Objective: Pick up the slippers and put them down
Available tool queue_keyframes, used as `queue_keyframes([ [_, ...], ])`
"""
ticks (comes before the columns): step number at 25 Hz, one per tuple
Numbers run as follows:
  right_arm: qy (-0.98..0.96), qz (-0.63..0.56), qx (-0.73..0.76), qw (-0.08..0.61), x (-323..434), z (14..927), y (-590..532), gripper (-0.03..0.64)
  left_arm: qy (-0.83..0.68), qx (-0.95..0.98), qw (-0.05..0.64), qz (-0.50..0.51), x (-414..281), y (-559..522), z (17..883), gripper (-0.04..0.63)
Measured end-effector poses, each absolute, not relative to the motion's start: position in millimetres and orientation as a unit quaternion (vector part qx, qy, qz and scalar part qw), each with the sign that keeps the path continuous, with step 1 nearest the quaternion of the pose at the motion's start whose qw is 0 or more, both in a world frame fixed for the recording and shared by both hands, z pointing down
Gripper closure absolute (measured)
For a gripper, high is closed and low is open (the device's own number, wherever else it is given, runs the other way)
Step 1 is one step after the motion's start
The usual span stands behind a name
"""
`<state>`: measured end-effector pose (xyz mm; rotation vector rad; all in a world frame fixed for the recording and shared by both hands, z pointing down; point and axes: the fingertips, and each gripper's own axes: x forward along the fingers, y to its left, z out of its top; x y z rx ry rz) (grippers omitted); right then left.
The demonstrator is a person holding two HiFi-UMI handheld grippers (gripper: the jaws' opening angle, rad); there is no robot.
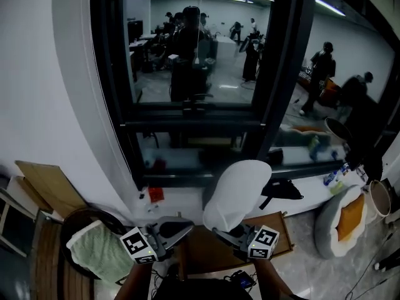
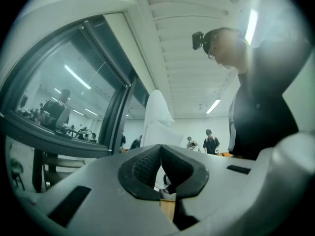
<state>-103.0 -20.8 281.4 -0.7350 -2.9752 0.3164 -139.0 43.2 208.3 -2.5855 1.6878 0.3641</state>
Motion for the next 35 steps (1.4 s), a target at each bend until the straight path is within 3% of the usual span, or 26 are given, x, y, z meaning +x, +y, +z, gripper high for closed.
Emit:
queue_keyframes([
  [12, -0.965, 0.114, -0.232, 0.039, -85.5, 284.4, -38.1, 0.551, 0.547, -0.831, 0.001, 0.098, -125.5, 38.2, 221.5, 0.584],
  [16, -0.964, 0.126, -0.231, 0.032, -83.4, 285.4, -45.0, 0.551, 0.529, -0.838, -0.015, 0.132, -122.0, 29.8, 221.7, 0.584],
  [19, -0.962, 0.150, -0.227, 0.025, -79.9, 290.5, -51.2, 0.551, 0.514, -0.842, -0.024, 0.160, -121.6, 23.9, 219.6, 0.584],
  [35, -0.933, 0.341, -0.119, 0.000, -83.7, 400.3, -88.1, 0.551, 0.463, -0.874, -0.126, 0.081, -123.9, -24.8, 311.4, 0.584],
])
